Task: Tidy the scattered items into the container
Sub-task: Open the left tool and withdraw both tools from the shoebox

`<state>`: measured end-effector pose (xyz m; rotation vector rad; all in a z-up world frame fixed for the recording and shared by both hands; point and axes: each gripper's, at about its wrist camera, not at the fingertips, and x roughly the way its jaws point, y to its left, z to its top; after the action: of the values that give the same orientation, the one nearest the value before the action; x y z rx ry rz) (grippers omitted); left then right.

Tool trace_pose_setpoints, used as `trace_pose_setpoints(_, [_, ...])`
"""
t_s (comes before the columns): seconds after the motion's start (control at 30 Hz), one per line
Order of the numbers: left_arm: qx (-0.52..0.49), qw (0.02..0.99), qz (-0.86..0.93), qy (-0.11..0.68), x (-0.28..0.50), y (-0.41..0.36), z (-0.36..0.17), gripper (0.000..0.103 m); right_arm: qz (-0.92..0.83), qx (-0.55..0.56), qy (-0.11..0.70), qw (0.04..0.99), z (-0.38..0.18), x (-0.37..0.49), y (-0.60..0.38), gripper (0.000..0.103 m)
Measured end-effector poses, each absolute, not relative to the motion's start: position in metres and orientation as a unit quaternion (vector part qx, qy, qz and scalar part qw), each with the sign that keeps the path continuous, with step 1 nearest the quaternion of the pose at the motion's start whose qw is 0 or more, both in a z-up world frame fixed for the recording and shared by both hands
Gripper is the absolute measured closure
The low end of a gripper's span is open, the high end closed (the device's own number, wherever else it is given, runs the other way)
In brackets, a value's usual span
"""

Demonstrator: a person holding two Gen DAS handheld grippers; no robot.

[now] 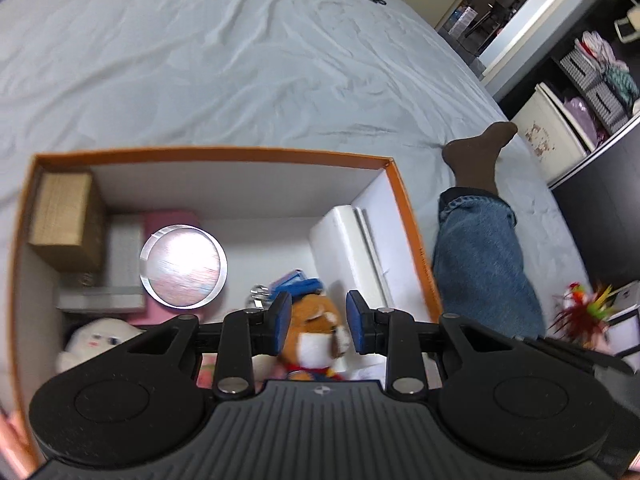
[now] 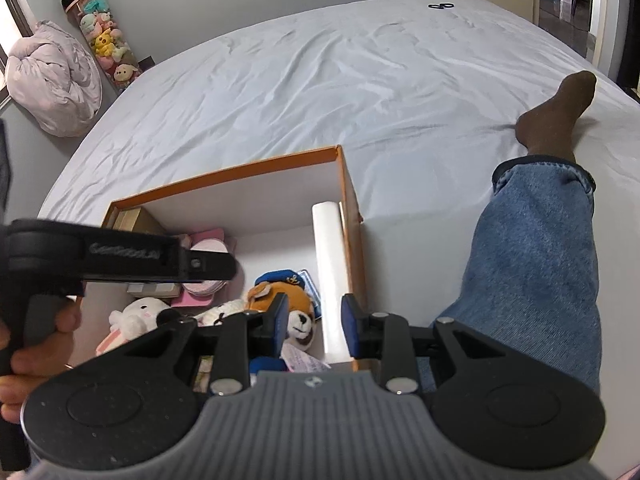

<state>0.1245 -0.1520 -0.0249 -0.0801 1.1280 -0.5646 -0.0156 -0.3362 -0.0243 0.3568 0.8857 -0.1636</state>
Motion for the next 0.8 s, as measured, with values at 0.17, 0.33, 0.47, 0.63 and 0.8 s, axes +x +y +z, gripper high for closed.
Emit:
trace_pose_setpoints(0.17, [-0.009,0.828,-0.266,0.494,0.107,-0.129,-0.013,0.069,-0.081,0.172,0.413,0.891,-0.025,-0.02,-0.328,0.07])
trace_pose_setpoints(0.33, [0.006,0.853,-0.247,0.459,0.093,-0.094,-0.006,0.069,-0.089,0.155,0.387,0.904,-0.02,-0.022,-0.317,0.069])
trace_pose_setpoints(0.47, [-0.002,0.877,-0.215,0.431,0.085,-0.049,0.003,0.066,-0.075,0.147,0.366,0.916,-0.016,-0.019,-0.305,0.069])
trace_pose_setpoints(0.63, [-0.026,0.883,-0.165,0.439,0.084,0.018,0.013,0.054,-0.028,0.14,0.375,0.916,-0.015,-0.005,-0.28,0.065])
trace_pose_setpoints(0.8, [-0.057,0.886,-0.105,0.447,0.082,0.084,0.016,0.053,0.002,0.116,0.383,0.916,-0.013,0.011,-0.246,0.056])
